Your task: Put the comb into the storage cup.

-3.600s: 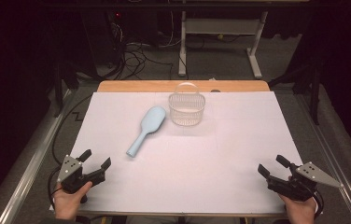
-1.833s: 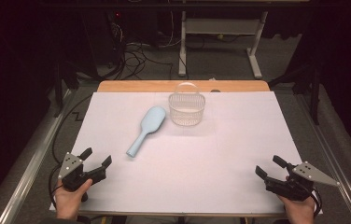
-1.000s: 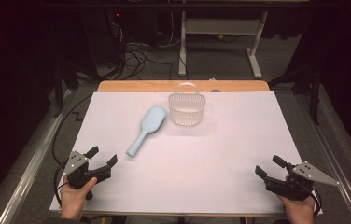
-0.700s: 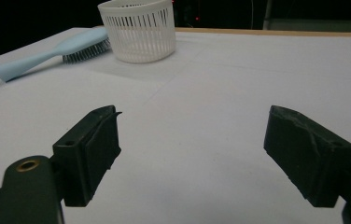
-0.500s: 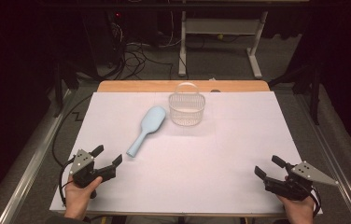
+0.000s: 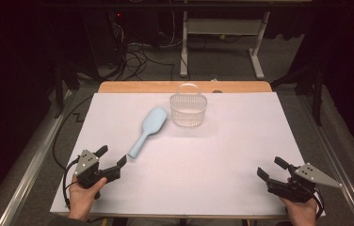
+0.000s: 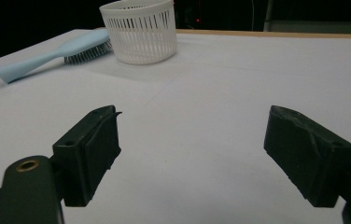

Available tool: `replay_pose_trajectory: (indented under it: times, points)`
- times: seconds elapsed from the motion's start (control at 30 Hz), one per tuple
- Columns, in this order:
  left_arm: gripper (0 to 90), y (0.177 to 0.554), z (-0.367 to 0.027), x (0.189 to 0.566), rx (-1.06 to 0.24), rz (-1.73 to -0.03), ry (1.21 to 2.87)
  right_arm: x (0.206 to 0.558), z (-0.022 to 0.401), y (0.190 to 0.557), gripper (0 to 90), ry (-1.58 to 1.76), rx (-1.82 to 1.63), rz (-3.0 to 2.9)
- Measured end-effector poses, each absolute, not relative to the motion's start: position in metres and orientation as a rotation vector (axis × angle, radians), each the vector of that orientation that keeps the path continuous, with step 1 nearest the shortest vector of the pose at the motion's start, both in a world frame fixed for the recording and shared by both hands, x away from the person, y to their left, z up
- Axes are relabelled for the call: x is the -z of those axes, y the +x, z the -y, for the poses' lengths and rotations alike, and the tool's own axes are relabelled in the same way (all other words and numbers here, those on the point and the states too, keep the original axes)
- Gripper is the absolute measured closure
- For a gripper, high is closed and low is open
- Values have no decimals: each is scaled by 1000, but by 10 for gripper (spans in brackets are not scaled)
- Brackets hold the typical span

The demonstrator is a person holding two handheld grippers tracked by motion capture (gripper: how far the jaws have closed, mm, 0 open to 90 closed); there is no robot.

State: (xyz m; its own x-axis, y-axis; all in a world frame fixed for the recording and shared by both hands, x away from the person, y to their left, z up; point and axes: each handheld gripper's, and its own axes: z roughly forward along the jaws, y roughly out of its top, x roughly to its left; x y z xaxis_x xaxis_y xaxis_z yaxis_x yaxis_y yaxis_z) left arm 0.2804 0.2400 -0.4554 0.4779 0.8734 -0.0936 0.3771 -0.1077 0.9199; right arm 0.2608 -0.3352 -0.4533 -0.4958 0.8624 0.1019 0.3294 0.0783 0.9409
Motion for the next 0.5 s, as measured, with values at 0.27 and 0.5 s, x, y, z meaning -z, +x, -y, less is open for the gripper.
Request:
replay_pose_trajectory:
  times: [0.27, 0.5]
  points:
    - [192, 281, -234, 453, -589, -1081, 1698, 454, 335, 261, 186, 1171, -1429, -1876]
    - [193, 286, -225, 451, -581, -1062, 1709, 454, 333, 261, 186, 1167, -1424, -1884]
